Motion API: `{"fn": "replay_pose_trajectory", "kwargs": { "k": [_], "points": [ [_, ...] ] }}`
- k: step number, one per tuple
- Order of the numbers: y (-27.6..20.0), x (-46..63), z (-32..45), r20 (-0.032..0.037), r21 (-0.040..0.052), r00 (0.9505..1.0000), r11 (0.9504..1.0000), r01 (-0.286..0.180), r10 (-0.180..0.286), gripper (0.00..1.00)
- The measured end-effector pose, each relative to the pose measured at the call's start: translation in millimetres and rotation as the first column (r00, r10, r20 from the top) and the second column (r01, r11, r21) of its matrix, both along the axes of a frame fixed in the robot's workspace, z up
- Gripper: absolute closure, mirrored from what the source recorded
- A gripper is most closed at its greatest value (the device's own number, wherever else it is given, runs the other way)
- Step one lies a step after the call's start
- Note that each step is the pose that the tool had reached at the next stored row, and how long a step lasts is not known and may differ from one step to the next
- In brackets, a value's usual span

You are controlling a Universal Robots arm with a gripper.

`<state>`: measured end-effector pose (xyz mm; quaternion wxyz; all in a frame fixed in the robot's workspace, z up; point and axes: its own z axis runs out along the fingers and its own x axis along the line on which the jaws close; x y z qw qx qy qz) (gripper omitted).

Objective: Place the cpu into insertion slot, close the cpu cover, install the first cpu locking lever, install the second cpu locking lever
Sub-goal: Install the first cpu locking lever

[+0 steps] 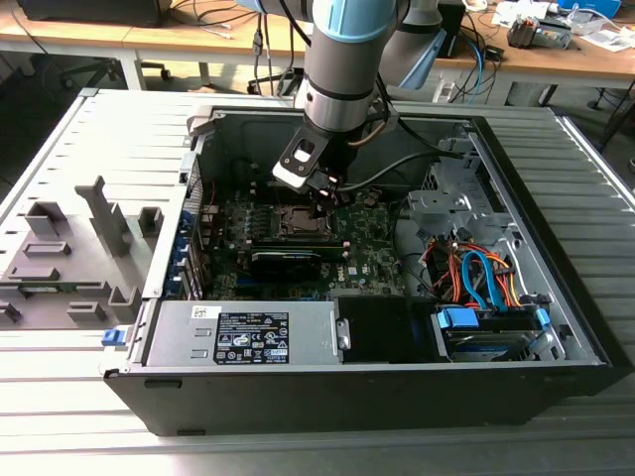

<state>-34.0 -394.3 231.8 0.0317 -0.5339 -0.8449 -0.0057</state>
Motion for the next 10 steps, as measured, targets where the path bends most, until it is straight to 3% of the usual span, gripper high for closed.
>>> {"fn": "replay_pose_trajectory", "kwargs": {
  "k": [10],
  "points": [
    [0.0, 0.0, 0.0, 0.0, 0.0, 0.9999, 0.9999, -0.011, 0.011, 0.89]
  ]
}}
